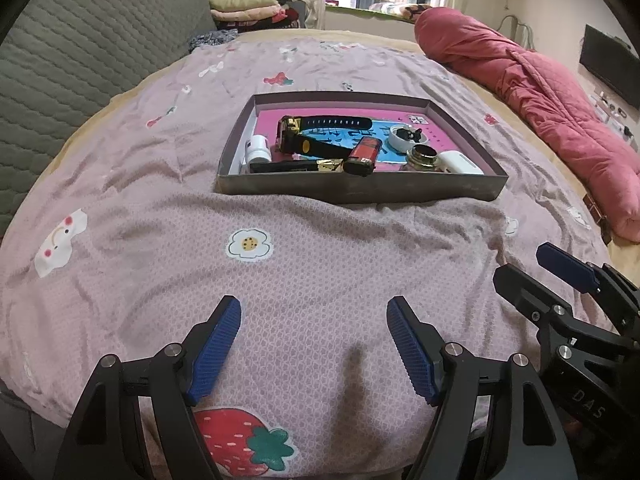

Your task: Organize rigid objects

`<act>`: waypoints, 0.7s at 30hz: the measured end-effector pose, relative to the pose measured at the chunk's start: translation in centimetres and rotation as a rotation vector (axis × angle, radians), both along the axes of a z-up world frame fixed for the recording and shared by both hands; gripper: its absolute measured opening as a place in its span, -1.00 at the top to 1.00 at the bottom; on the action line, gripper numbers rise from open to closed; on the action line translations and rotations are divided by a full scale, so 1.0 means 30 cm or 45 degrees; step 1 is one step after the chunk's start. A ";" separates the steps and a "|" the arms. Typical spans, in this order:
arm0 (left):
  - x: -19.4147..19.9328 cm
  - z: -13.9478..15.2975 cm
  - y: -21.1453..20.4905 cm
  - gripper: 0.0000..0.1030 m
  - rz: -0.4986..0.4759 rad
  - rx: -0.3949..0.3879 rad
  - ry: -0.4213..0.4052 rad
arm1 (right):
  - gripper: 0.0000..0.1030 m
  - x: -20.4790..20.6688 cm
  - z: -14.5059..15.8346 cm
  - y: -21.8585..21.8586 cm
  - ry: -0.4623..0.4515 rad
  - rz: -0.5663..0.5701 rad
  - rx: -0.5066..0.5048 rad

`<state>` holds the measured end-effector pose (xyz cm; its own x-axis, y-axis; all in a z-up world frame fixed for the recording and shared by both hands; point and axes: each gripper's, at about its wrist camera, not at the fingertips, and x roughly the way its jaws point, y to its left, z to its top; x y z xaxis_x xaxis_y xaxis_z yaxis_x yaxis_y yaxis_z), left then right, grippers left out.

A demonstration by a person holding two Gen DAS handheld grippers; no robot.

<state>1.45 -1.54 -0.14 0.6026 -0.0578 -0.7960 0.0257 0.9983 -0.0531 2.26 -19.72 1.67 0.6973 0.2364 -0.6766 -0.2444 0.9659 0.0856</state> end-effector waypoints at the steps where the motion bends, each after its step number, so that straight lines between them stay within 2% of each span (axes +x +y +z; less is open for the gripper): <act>1: 0.000 -0.001 0.000 -0.49 -0.001 -0.002 0.002 | -0.16 -0.001 0.000 0.002 0.001 0.001 0.001; 21: 0.009 -0.014 -0.003 -0.49 -0.001 -0.002 0.017 | -0.16 -0.005 -0.009 0.010 0.007 0.010 -0.014</act>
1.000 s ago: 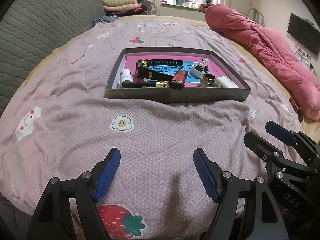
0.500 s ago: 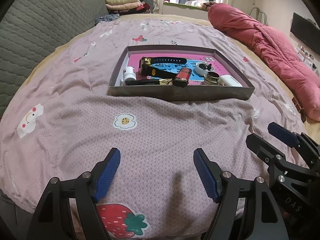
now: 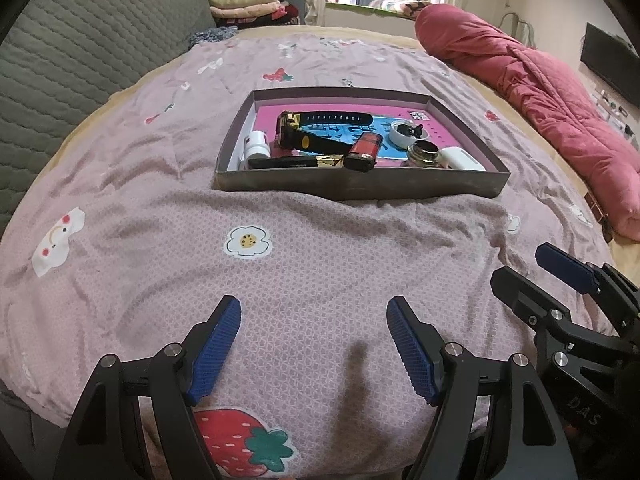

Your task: Organize rigid objects

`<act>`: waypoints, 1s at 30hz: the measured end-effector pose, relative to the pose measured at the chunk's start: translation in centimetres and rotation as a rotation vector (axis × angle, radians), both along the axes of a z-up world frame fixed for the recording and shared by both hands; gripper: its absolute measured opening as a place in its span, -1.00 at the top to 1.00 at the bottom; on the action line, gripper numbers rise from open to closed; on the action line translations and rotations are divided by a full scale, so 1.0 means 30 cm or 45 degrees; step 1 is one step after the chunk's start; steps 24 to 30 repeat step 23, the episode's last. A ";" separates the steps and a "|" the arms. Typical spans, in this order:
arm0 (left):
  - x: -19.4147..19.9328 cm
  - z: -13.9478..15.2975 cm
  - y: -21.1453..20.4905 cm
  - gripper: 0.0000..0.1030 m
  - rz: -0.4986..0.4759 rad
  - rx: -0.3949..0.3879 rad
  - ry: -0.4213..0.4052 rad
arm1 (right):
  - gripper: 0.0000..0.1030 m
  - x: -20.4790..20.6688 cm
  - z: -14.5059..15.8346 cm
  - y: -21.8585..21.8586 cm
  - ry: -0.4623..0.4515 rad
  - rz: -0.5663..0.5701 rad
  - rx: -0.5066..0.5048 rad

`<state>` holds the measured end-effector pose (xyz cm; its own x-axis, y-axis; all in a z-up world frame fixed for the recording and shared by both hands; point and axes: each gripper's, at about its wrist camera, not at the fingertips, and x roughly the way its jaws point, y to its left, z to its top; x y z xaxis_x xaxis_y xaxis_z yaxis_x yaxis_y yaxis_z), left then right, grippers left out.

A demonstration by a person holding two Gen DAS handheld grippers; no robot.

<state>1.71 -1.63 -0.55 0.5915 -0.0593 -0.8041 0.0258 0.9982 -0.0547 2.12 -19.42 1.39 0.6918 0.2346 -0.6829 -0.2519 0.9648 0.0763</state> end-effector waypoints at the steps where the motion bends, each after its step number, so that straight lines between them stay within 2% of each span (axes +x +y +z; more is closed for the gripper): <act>1: 0.002 -0.001 0.003 -0.49 0.005 -0.001 0.002 | -0.16 0.000 -0.001 -0.001 0.001 0.002 0.002; 8: 0.005 0.002 0.010 -0.49 0.004 -0.028 -0.002 | -0.16 0.004 -0.006 -0.001 0.010 0.006 0.001; 30: -0.003 -0.001 -0.012 -0.49 -0.011 0.013 -0.030 | -0.16 0.009 -0.013 0.004 0.013 0.017 -0.010</act>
